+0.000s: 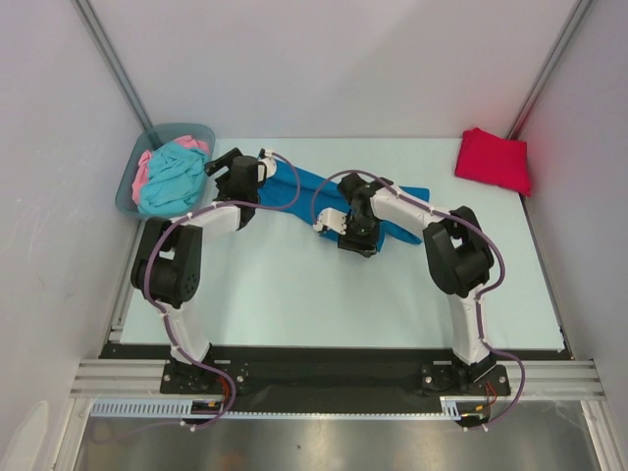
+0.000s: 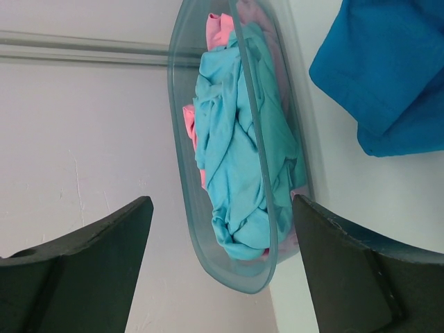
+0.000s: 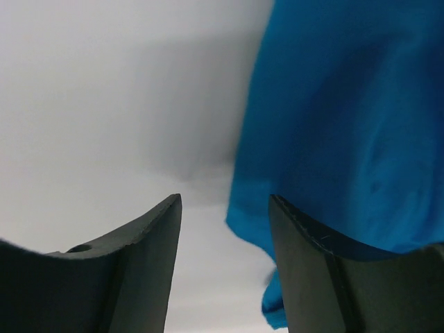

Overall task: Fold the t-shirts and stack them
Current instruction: Flatten the tshirt out

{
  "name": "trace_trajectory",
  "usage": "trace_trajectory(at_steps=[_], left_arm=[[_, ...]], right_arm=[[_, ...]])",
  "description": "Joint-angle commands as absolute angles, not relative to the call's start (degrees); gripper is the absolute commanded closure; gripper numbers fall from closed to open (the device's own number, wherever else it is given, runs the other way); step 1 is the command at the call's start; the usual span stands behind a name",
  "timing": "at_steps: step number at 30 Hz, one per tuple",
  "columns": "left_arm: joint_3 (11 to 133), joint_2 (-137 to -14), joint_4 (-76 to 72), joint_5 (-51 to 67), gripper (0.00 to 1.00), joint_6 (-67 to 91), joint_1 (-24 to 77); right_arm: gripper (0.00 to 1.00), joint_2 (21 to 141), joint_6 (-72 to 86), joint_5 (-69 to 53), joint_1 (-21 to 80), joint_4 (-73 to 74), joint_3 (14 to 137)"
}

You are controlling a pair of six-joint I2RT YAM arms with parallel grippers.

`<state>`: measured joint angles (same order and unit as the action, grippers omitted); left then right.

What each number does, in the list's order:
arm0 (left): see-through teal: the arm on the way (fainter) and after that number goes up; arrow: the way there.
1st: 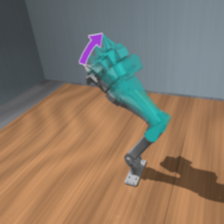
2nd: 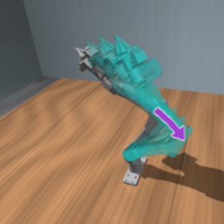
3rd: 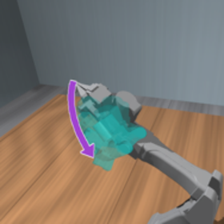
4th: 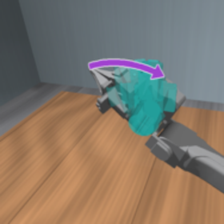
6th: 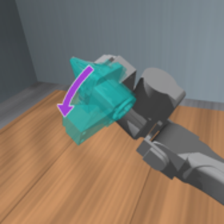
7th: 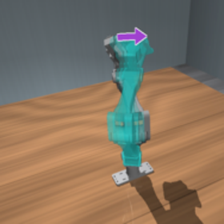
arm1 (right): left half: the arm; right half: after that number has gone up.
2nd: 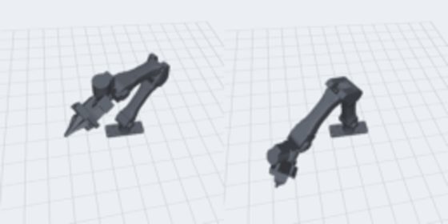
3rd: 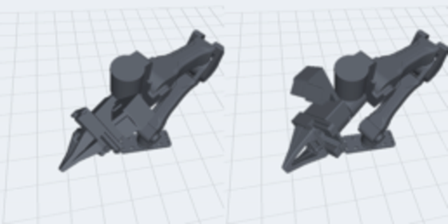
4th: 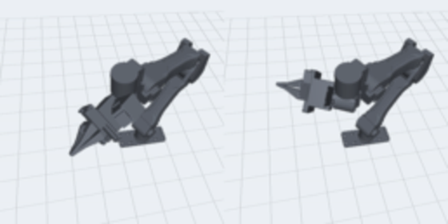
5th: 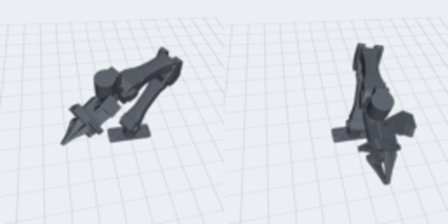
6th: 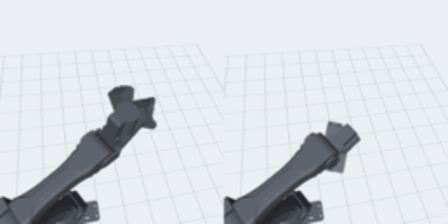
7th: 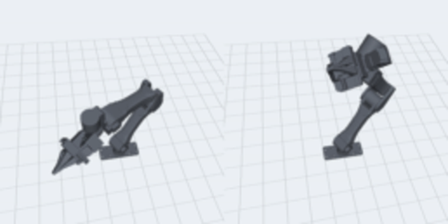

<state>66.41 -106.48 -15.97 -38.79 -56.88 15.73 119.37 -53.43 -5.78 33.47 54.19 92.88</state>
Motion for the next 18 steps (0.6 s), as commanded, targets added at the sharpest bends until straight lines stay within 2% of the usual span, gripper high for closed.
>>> trace_trajectory(at_steps=[1,12,16,18], left_arm=[[66.5,-103.4,-17.3,-38.8,0.12,-55.4,15.6],[66.9,-103.4,-17.7,-39.5,0.12,-55.8,15.6],[67.5,-103.5,-17.7,-39.7,0.12,-56.1,15.6],[67.8,-103.5,-17.7,-39.8,0.12,-56.2,15.5]], right_arm=[[0.43,117.6,-52.1,-0.9,33.4,45.9,91.9],[0.47,117.3,-53.3,1.6,33.4,41.2,88.9],[0.63,117.1,-53.9,2.1,33.4,40.4,86.3],[0.66,117.0,-54.2,2.5,33.3,40.2,85.4]])
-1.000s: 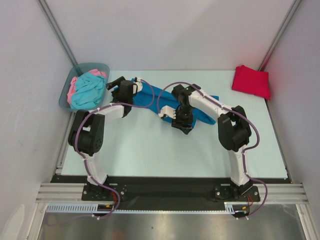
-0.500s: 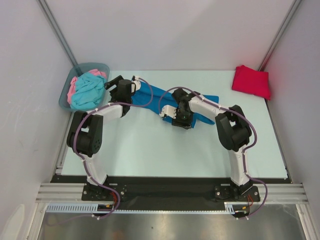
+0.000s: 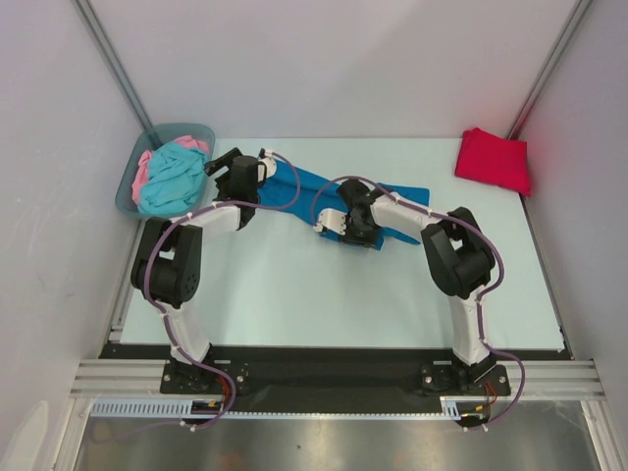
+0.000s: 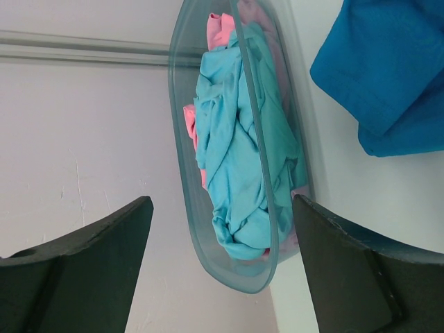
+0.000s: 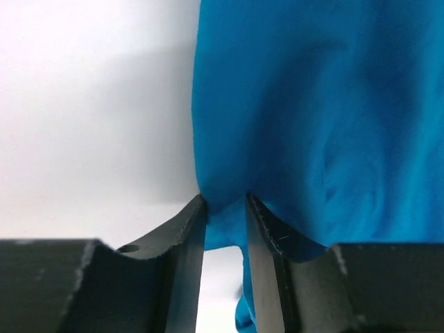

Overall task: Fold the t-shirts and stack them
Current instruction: Flatten the tshirt out

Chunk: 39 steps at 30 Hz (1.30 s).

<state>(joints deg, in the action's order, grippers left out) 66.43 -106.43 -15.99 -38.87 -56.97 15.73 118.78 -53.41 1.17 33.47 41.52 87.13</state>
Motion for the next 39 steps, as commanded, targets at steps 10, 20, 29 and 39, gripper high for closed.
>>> trace_trajectory(at_steps=[10,20,29,39], left_arm=[[69.8,-104.9,-18.2,-40.1,0.12,-56.9,15.3],[71.1,-106.4,-18.5,-39.9,0.12,-57.0,15.2],[73.3,-108.5,-17.8,-40.2,0.12,-55.6,15.3],[78.0,-111.5,-15.6,-40.2,0.12,-55.4,15.5]], right_arm=[[1.00,117.2,-54.9,3.2,32.7,43.0,86.0],[1.00,125.3,-57.7,-16.9,27.8,84.0,118.9],[1.00,120.2,-65.2,-13.9,21.9,86.8,110.2],[1.00,126.9,-57.9,-11.8,13.6,73.3,118.0]])
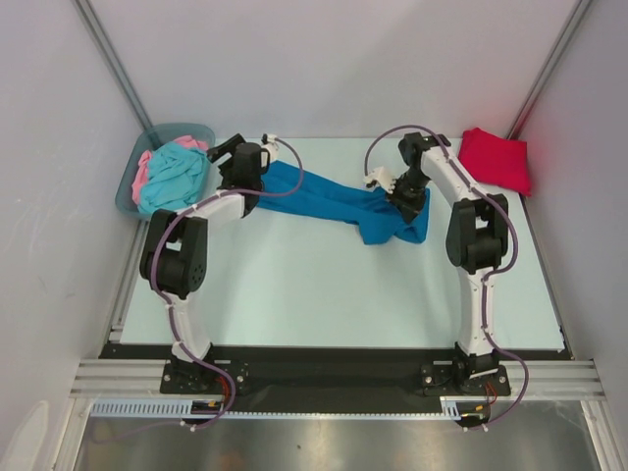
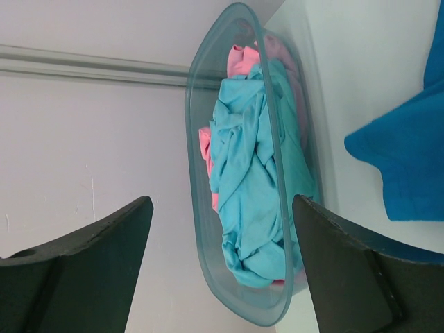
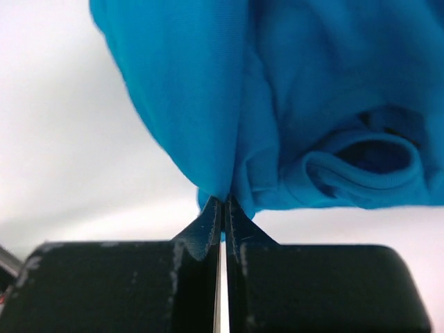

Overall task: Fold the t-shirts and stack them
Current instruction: Flatten the tshirt out

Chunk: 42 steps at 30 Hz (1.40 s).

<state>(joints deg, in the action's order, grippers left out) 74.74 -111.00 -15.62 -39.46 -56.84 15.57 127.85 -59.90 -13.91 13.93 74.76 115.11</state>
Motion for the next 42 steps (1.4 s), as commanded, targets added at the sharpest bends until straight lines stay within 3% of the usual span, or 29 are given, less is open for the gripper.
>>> trace_trajectory(at_steps=[1,17,20,23,27,42], left_arm=[[78.1,-112.1,-15.5,-40.2,0.12,-55.3,15.6],[79.3,-113.4,-13.4,-41.0,0.12,-53.6,16.8],[79.1,-113.2,-12.7,-41.2,0.12,-53.1,16.8],[78.8,-112.9,-12.5,-41.3,0.12,-52.7,16.8],[78.9,-112.9,-12.4,-41.5,0.12,-52.5,16.9],[79.6,-113.3,-12.0,-42.1,0.12,-52.4,17.7]], right_arm=[[1.00,127.2,-58.1,-11.5,13.8,72.2,119.6],[0.96,138.9,-58.9,-1.0,17.2,55.9,127.2],[0.84,139.0,-56.8,3.2,17.4,48.5,124.5],[0.70,137.2,-55.2,5.9,17.8,43.2,121.6],[0.62,132.7,-55.5,7.5,18.1,39.1,117.0],[0.58,117.5,-58.9,2.0,18.5,50.0,105.6]])
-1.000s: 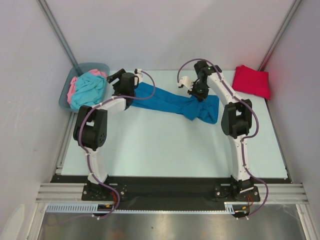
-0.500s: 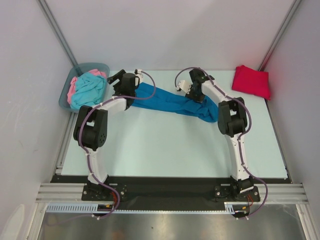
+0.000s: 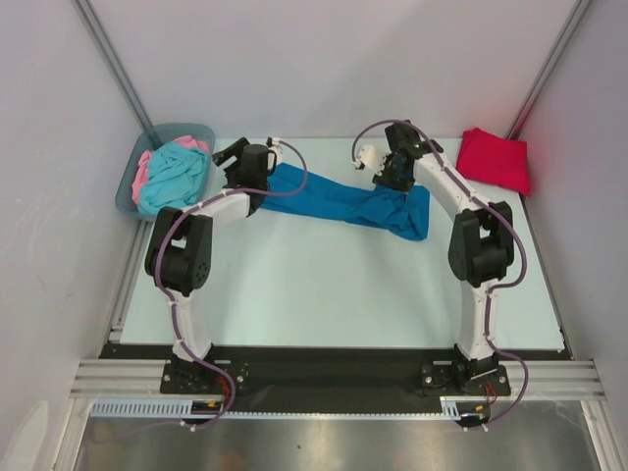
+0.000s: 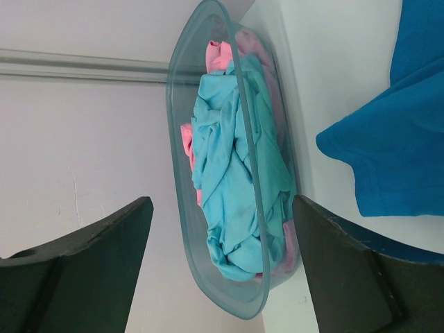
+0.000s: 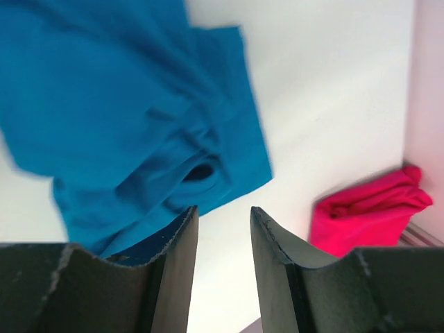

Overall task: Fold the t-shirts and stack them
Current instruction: Flatten the tshirt out

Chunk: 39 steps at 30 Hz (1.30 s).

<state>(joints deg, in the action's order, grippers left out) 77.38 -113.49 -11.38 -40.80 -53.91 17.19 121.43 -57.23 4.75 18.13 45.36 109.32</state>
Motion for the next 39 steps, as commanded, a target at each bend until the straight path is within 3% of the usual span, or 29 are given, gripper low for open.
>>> trace_trajectory(at_steps=[1,10,17,26,39], left_arm=[[79.6,-113.4,-12.0,-42.0,0.12,-52.5,17.7],[79.6,-113.5,-11.9,-41.7,0.12,-53.3,17.8],[77.3,-115.0,-14.1,-40.4,0.12,-58.8,17.7],[65.9,-115.3,-28.3,-32.7,0.12,-70.1,16.5],[66.3,-117.8,-28.8,-29.5,0.13,-69.5,15.7]], right_arm=[[0.58,116.9,-59.2,1.5,18.7,50.2,103.9],[0.56,112.9,-62.0,-1.7,23.7,48.8,94.4],[0.55,114.2,-61.6,-2.0,26.2,48.0,95.6],[0.55,115.5,-60.8,-0.3,26.5,47.0,97.1],[0.55,115.8,-59.9,1.9,26.6,46.5,97.8]])
